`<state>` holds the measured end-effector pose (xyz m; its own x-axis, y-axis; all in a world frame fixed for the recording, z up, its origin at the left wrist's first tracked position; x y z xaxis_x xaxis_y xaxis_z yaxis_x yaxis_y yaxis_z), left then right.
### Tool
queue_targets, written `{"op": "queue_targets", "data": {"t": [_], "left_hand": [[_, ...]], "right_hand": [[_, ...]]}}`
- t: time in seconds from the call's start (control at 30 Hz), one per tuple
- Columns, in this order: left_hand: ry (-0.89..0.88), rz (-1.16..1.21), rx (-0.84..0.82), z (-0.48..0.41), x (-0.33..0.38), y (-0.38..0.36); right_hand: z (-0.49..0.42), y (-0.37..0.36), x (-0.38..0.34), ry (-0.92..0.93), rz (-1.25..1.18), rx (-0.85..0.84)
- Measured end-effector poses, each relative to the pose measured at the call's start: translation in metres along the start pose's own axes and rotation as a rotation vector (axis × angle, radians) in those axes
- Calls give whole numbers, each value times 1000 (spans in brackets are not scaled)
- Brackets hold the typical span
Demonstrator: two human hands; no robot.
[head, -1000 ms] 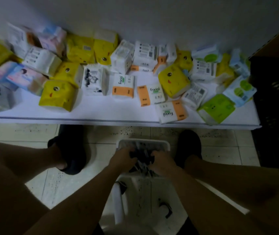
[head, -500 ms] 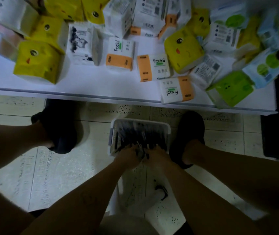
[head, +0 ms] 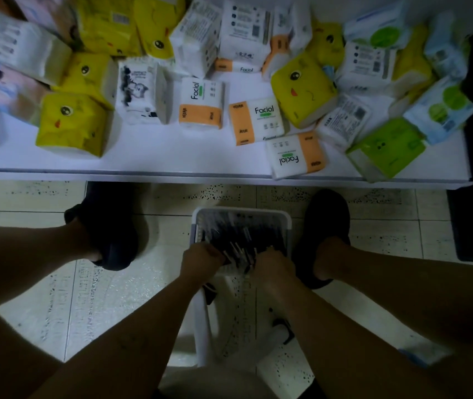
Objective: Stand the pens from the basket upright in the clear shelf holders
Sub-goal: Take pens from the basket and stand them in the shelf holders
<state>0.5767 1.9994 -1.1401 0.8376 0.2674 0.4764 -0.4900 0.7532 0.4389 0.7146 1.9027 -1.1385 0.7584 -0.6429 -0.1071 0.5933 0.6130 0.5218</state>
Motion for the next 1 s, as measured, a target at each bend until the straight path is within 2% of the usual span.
{"op": "queue_targets", "data": {"t": [0.1, 0.17, 0.33, 0.67, 0.83, 1.0], "left_hand": [[57, 219, -107, 7, 5, 2], [51, 247, -184, 10, 8, 2], [65, 148, -228, 14, 4, 3], [-12, 94, -213, 29, 18, 14], [-98, 80, -198, 40, 27, 20], [-91, 42, -174, 39, 20, 14]], "right_hand": [[-2, 1, -4, 70, -36, -48], [-6, -3, -6, 83, 24, -101], [-12, -8, -10, 36, 110, -101], [-8, 10, -11, -7, -2, 67], [-6, 2, -5, 75, 41, -75], [-10, -13, -6, 71, 149, -179]]}}
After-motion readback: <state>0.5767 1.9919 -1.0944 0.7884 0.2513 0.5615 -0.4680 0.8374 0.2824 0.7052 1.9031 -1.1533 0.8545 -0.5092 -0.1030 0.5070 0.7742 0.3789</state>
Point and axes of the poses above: each hand's wrist, its own z-axis away from the middle knuckle, its own y-axis out of the back of the hand, x = y × z, the point moved 2 cm from there along -z, towards the middle knuckle, and after that the axes turned 2 degrees about z, right-handed, at the moved point
